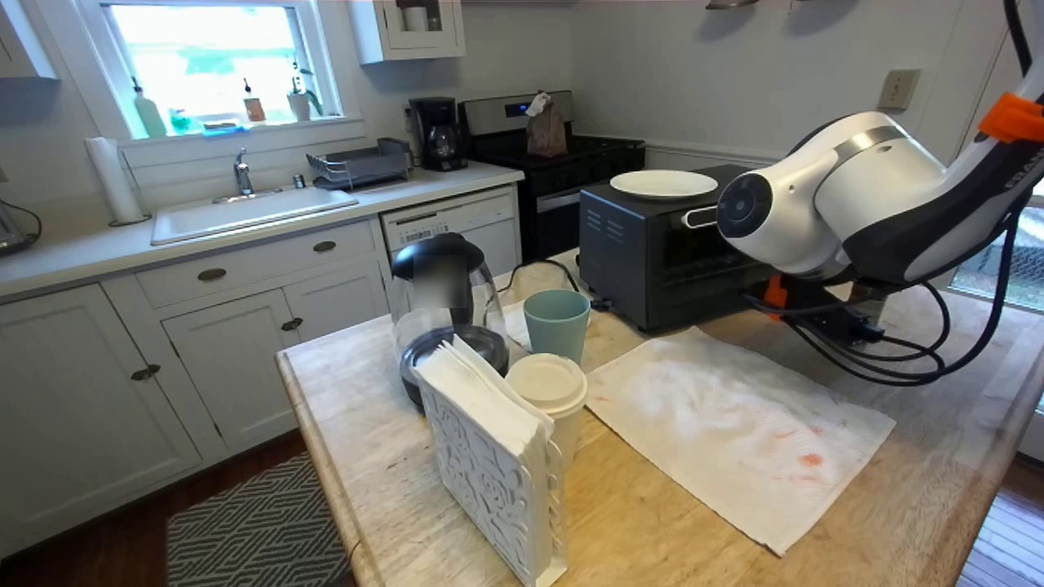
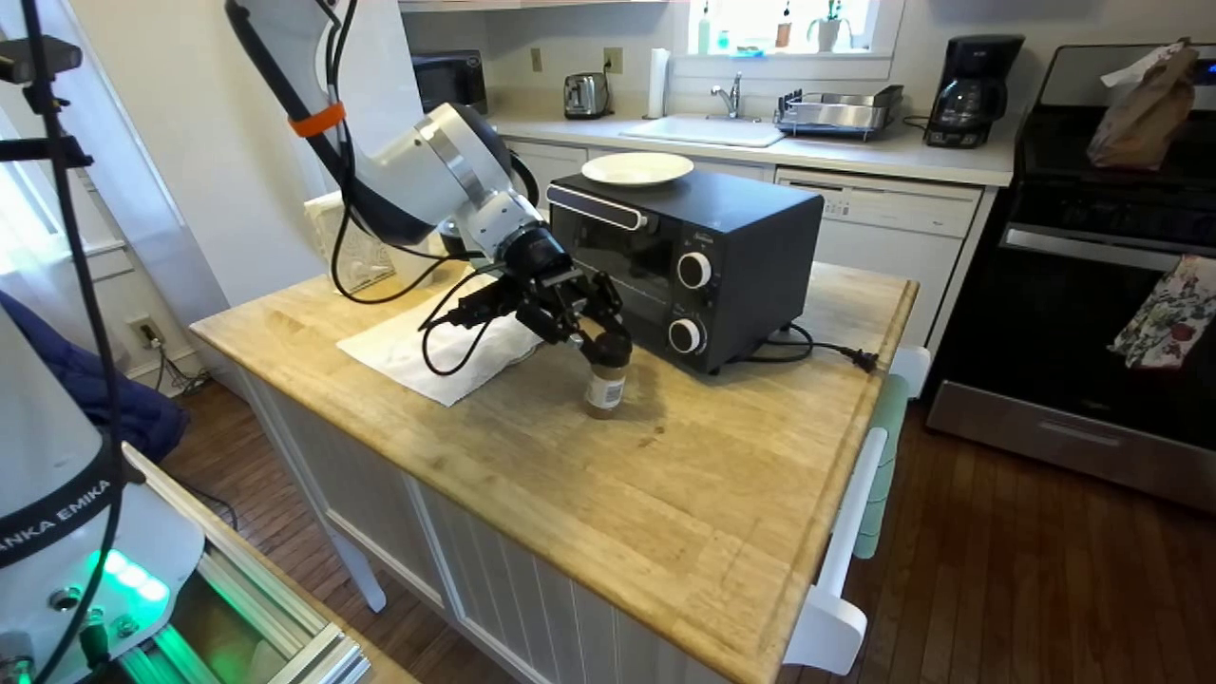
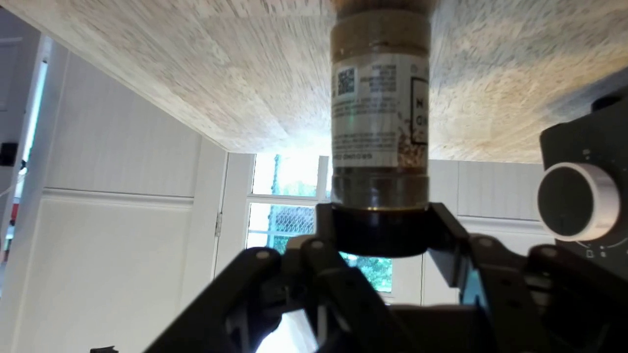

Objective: Put the spice shaker on the white towel, remove it and put it upright on the countertop

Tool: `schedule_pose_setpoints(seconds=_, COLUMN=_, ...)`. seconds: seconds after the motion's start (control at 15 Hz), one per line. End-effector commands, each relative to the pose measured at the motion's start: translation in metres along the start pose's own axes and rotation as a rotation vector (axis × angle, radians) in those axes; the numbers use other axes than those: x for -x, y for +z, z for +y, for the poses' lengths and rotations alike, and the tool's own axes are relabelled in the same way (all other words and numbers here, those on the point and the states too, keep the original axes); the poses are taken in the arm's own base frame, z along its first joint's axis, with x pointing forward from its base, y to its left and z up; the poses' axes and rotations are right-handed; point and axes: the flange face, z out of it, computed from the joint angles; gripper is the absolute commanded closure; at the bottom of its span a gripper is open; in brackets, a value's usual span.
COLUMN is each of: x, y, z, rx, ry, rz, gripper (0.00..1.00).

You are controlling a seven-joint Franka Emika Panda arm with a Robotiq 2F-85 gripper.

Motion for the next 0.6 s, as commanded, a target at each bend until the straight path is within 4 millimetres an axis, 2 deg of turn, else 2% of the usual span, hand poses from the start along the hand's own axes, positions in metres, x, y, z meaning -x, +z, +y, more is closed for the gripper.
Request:
schedule_pose_setpoints(seconds=0.0, x=0.000, y=0.005, z=-0.006, rx=-0.009, ry=0.022, rz=0.030, gripper=0.19)
schedule_pose_setpoints(seconds=0.13, x=-0.003, y=0.005, z=-0.005, rx=-0.006, ry=0.021, rz=0.012, gripper=0.05)
schedule_pose_setpoints(seconds=0.2, x=-0.006, y=0.005, z=-0.004, rx=-0.005, ry=0.012, rz=-0.010, gripper=0.01)
schedule_pose_setpoints(seconds=0.53, x=-0.023, y=0.003, z=-0.003, rx=-0.048, ry=-0.050, rz=-0.177, gripper=0.00)
